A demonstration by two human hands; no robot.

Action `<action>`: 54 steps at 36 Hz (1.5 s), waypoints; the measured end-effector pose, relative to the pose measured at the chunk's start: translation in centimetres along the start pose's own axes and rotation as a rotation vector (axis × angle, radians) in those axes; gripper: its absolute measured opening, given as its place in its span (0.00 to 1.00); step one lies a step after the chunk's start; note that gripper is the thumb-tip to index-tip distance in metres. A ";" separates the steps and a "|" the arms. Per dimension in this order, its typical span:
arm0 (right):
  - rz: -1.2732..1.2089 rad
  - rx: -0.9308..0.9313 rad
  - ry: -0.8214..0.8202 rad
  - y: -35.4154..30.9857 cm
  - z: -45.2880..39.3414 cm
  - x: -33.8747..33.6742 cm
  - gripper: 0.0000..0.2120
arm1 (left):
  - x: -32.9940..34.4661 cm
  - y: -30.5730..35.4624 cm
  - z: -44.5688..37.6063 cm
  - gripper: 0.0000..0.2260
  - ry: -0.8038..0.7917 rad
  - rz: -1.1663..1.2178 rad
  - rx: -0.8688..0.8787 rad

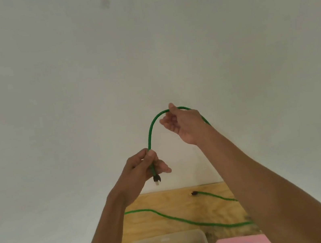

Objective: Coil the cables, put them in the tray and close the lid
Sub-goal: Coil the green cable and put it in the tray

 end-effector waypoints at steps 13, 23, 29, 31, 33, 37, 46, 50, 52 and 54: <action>0.962 -0.560 -0.190 4.2 1.4 0.2 0.19 | 1.0 4.6 -0.9 0.14 0.020 0.277 -0.033; 0.698 -0.385 -0.361 1.9 2.1 0.9 0.12 | 3.4 6.1 -1.5 0.08 -0.256 0.528 0.052; 0.641 -0.289 -0.208 3.7 2.4 1.2 0.04 | 4.1 8.8 -3.0 0.09 -0.141 0.587 0.128; 0.744 -0.271 -0.203 4.9 2.9 0.9 0.06 | 4.0 9.6 -3.8 0.08 -0.085 0.607 0.146; 0.737 -0.278 -0.220 5.8 3.4 0.6 0.10 | 3.4 10.2 -4.7 0.09 -0.031 0.586 0.171; 0.605 -0.353 -0.127 6.3 3.7 0.4 0.08 | 2.2 11.2 -6.1 0.09 0.029 0.528 0.201; 0.975 -0.557 -0.037 3.7 4.8 -0.4 0.07 | -0.6 9.7 -7.5 0.08 0.049 0.159 0.281; 1.178 -0.588 -0.144 -0.3 5.3 -0.9 0.10 | -0.6 8.9 -6.9 0.09 0.021 -0.161 0.285; 1.246 -0.641 -0.175 -2.6 5.3 -0.8 0.08 | -0.1 8.5 -6.5 0.11 0.015 -0.281 0.258; 1.229 -0.675 -0.209 -4.5 5.1 -0.6 0.05 | 0.6 8.3 -6.2 0.19 -0.016 -0.345 0.233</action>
Point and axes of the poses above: each hand's wrist, its own z-axis away from the middle knuckle, its own x-axis out of the palm, y = z × x, the point moved 2 cm from there along -z, towards the middle knuckle, and after that the axes turned 3 degrees about -y, right-handed, at the moved point
